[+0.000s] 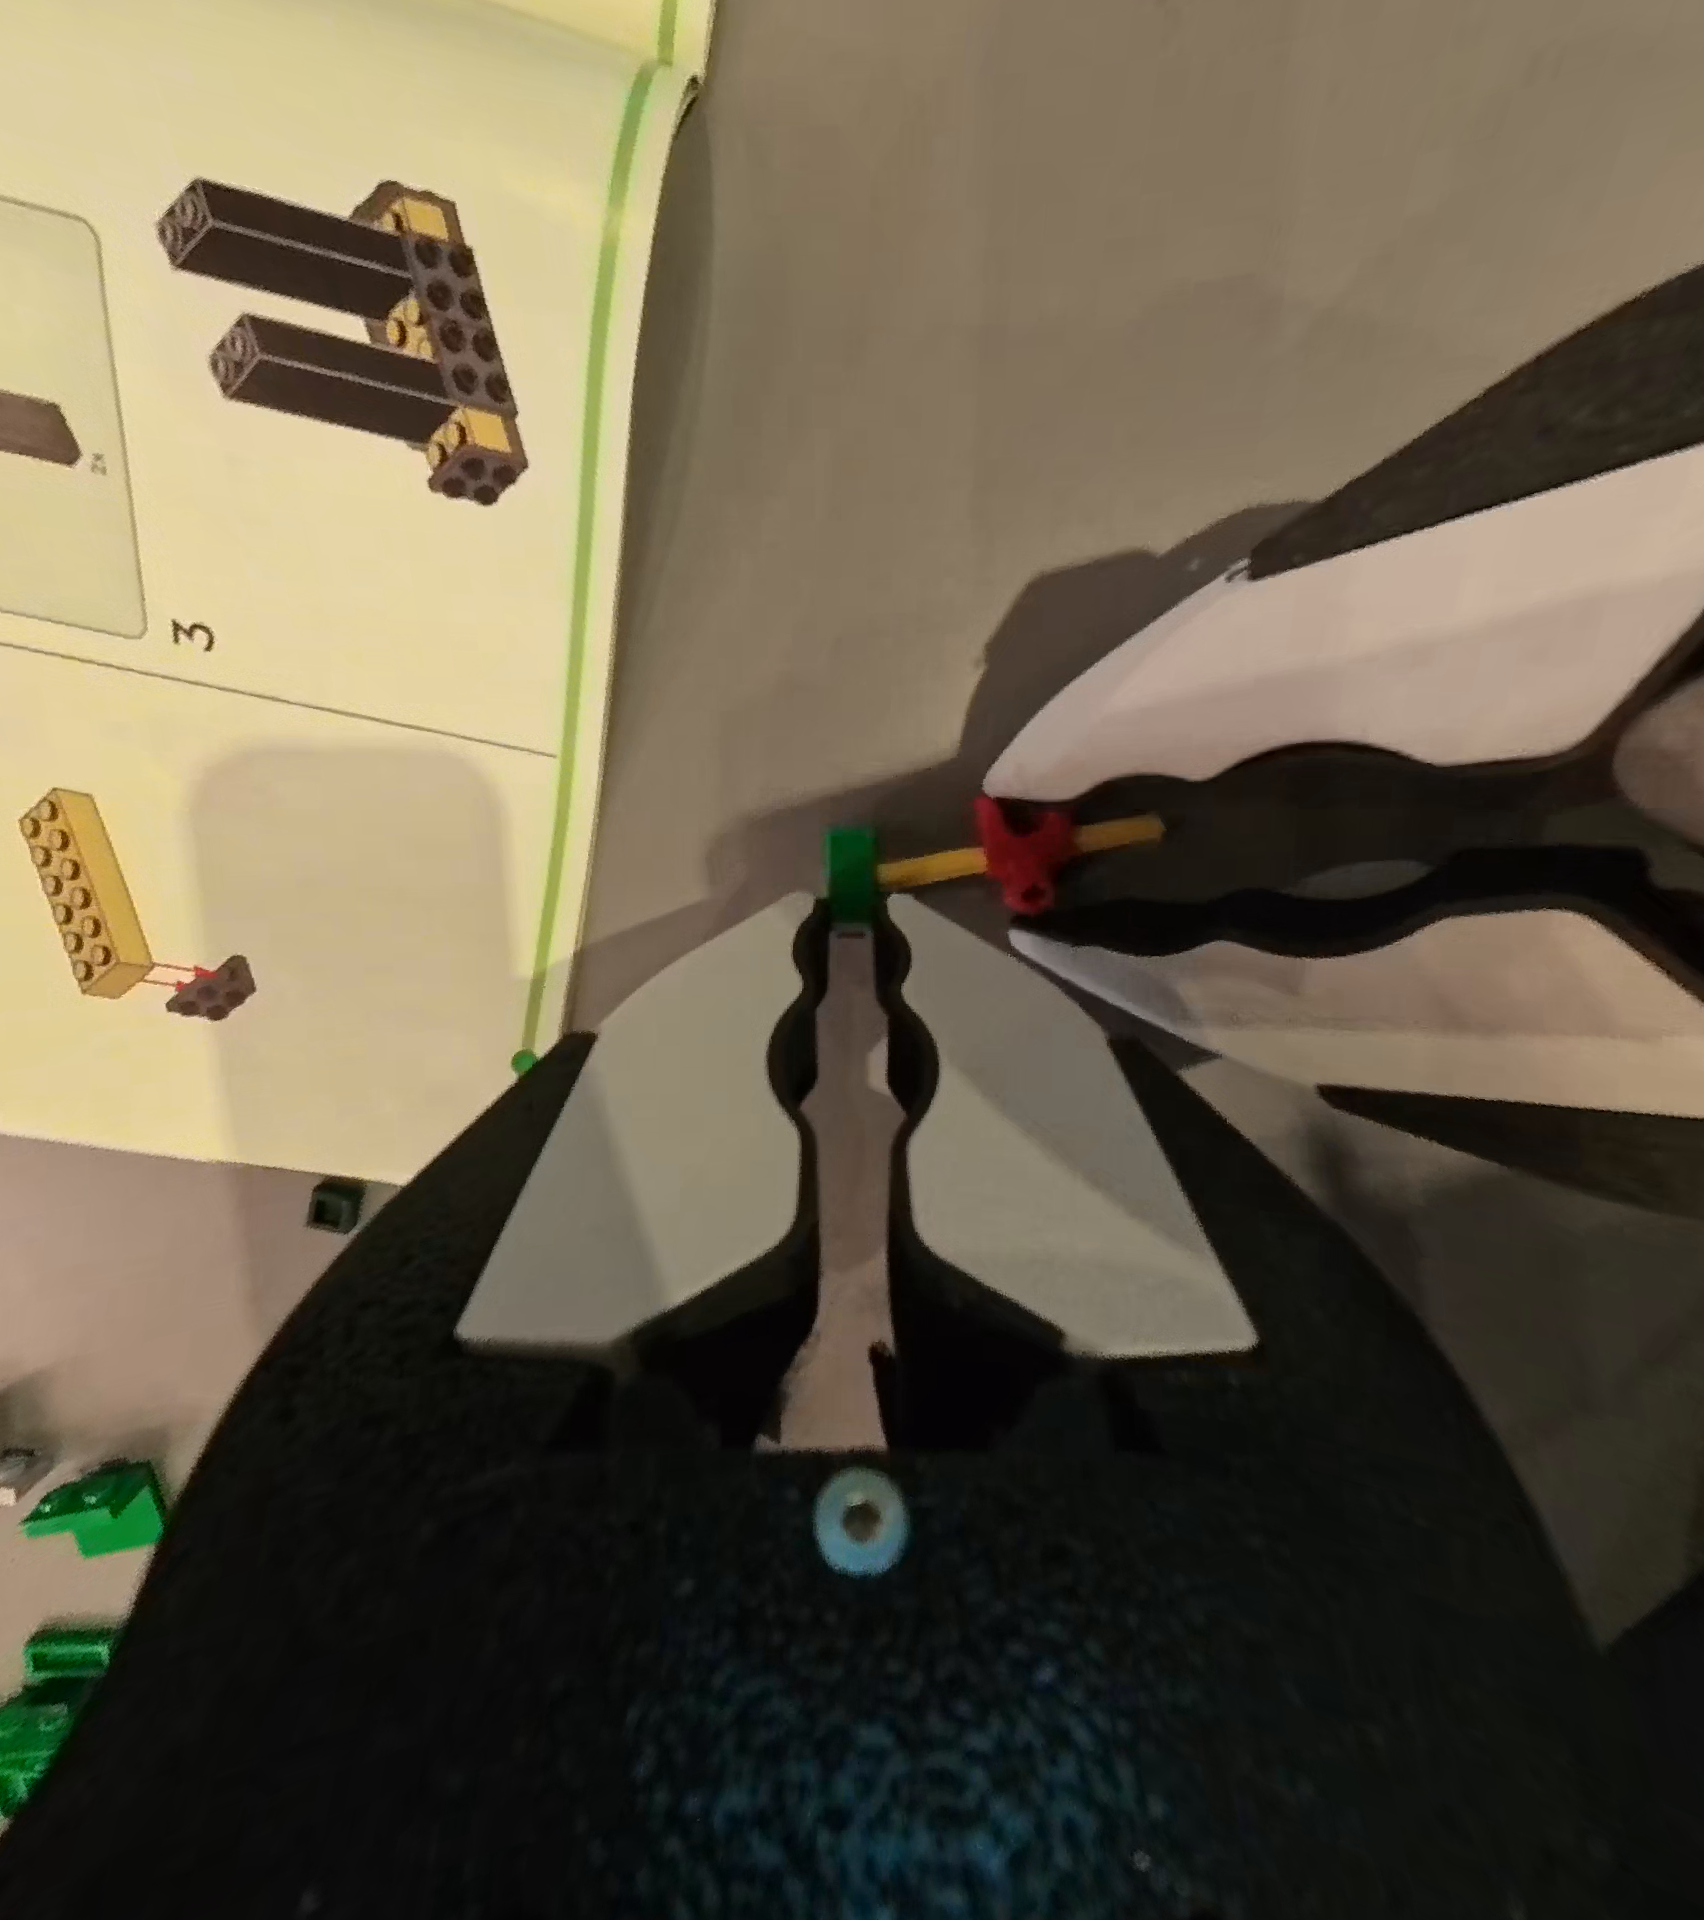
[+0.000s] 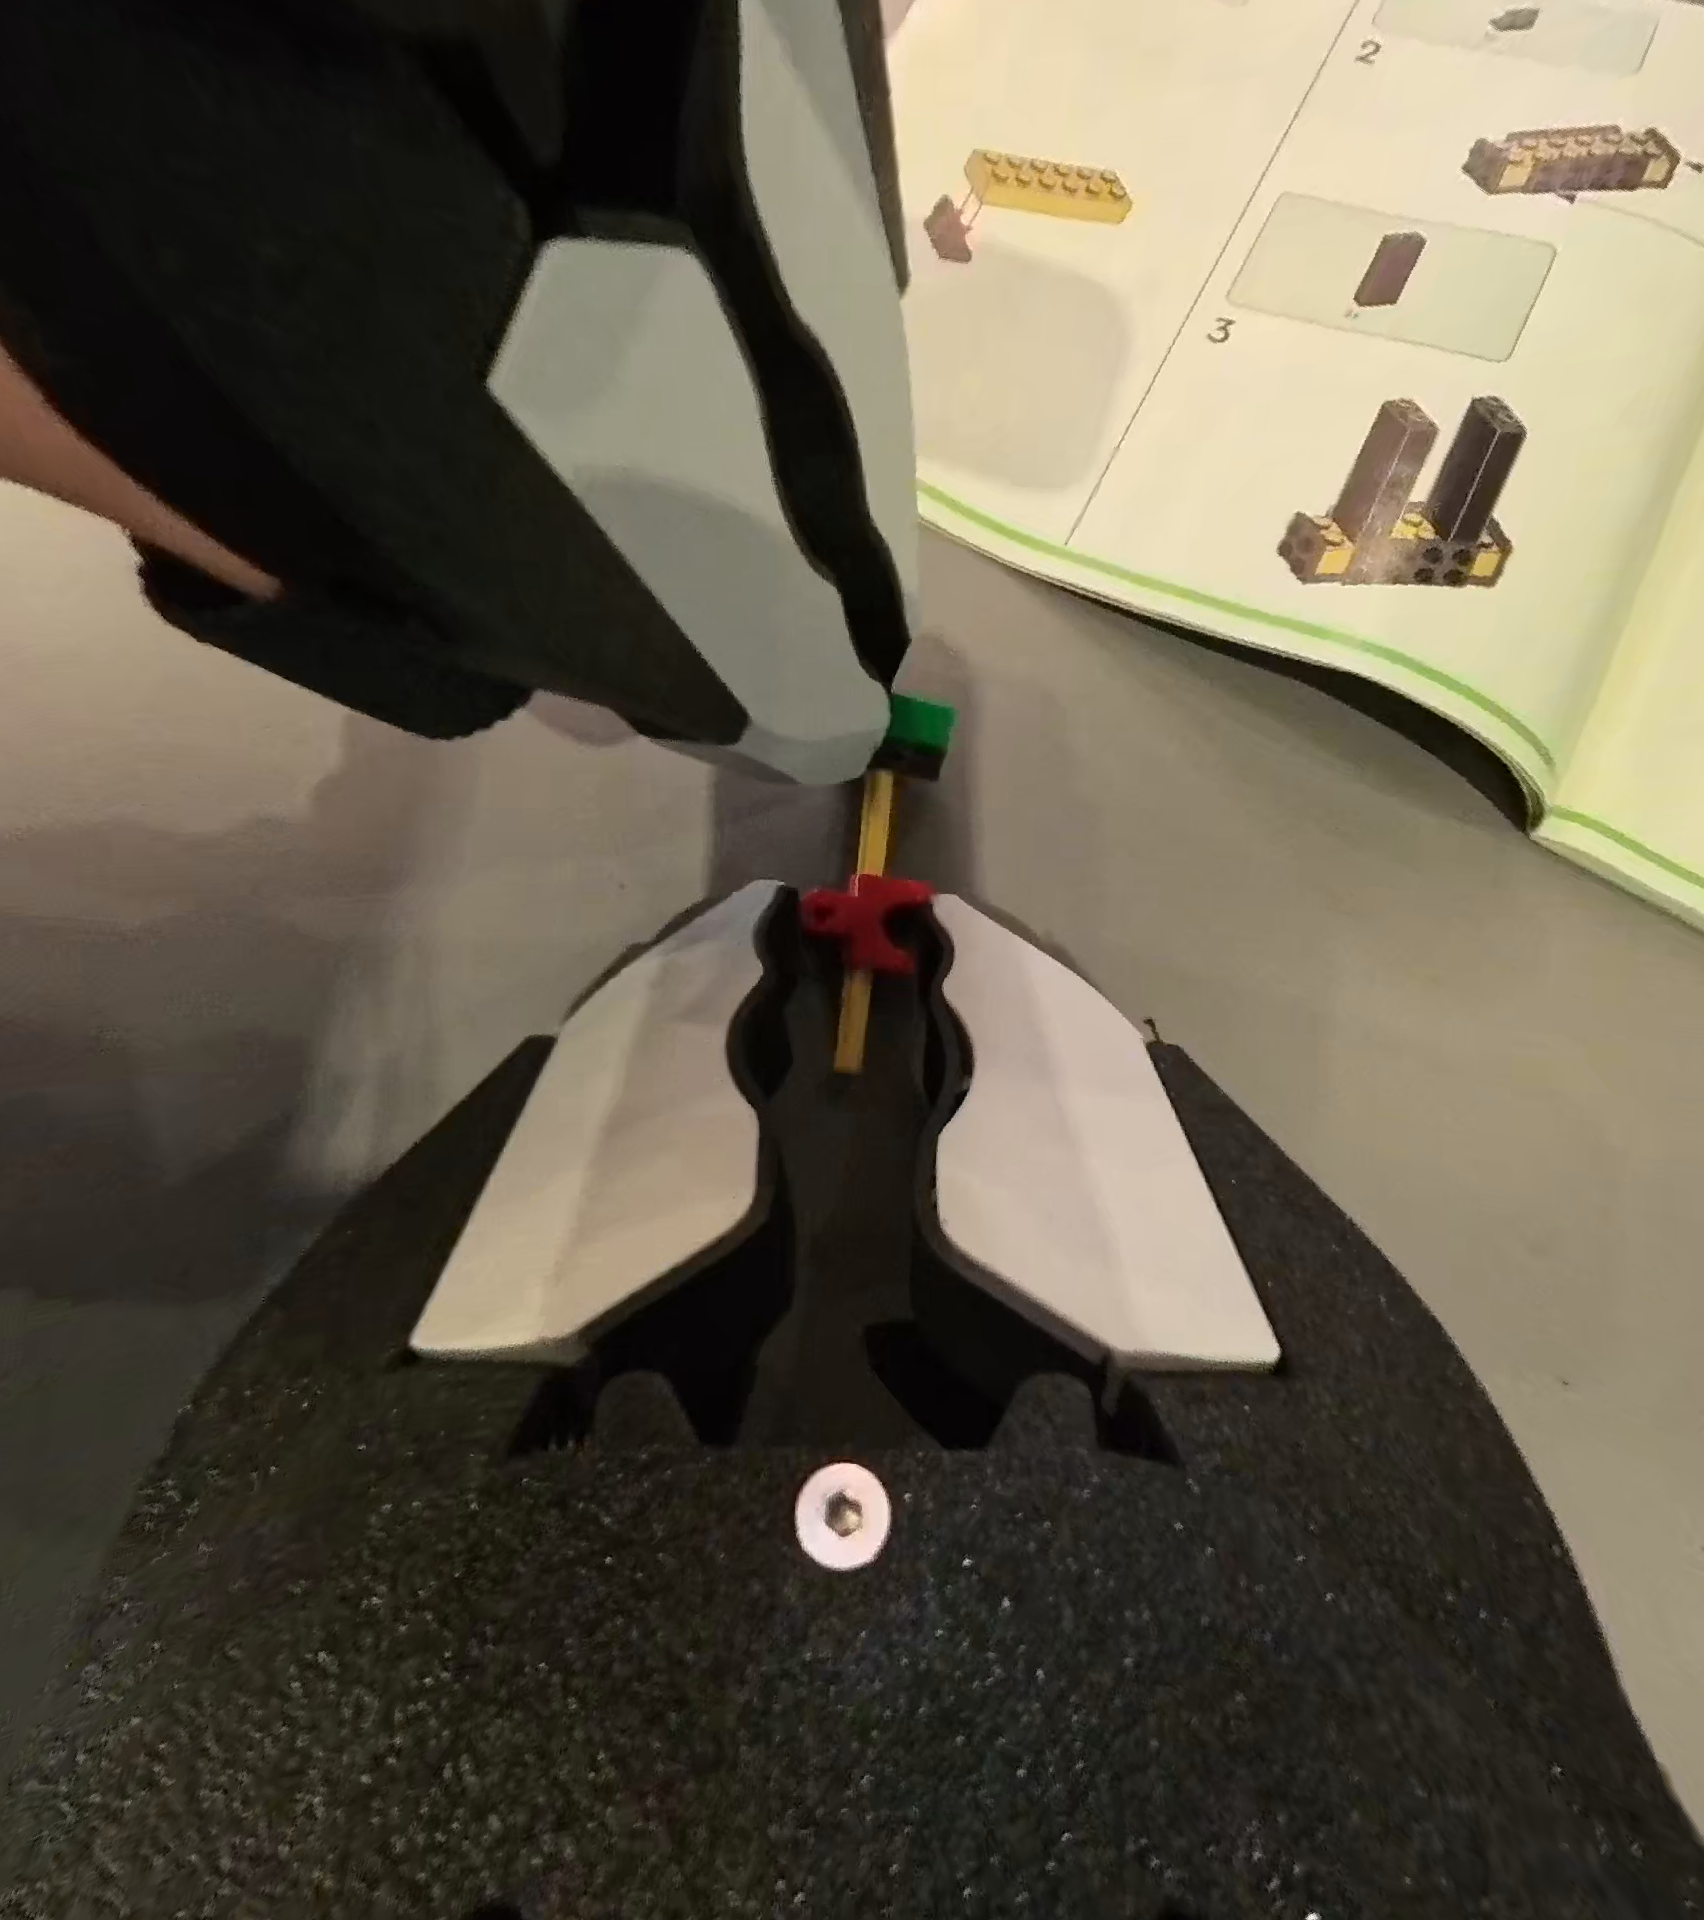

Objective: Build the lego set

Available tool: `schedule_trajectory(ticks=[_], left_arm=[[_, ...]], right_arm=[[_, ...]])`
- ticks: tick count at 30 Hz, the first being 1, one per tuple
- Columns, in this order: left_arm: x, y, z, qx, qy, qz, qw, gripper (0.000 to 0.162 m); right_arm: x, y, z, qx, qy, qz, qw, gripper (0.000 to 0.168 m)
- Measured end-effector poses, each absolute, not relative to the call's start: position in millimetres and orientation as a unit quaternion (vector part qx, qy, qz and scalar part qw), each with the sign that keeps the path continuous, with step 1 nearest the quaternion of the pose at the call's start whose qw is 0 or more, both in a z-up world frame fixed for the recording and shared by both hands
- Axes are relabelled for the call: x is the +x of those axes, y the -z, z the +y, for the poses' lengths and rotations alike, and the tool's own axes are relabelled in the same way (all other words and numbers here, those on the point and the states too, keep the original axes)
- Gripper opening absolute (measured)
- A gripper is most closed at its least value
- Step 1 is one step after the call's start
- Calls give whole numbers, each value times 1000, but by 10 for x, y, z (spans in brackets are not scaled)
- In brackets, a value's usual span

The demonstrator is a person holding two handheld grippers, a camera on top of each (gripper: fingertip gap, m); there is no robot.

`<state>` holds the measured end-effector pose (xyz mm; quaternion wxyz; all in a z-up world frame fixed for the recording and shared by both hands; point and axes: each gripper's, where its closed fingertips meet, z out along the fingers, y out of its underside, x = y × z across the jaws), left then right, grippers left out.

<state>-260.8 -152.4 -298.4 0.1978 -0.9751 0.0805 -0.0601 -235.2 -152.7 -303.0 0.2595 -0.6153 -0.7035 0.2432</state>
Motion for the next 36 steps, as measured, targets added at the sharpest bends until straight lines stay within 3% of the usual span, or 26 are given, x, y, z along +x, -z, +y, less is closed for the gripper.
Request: schedule_trajectory(ticks=[9,16,36], left_arm=[[-2613,2977,-1526,-966,108,50,231,8],[-2617,2968,-1535,-947,182,6,263,8],[-2628,2985,-1538,-970,-1,82,230,8]], right_arm=[[-2369,2902,-1460,-601,-264,-690,305,17],[-2370,2987,-1518,-599,-257,-703,284,16],[-2363,2976,-1516,-612,-273,-689,276,15]])
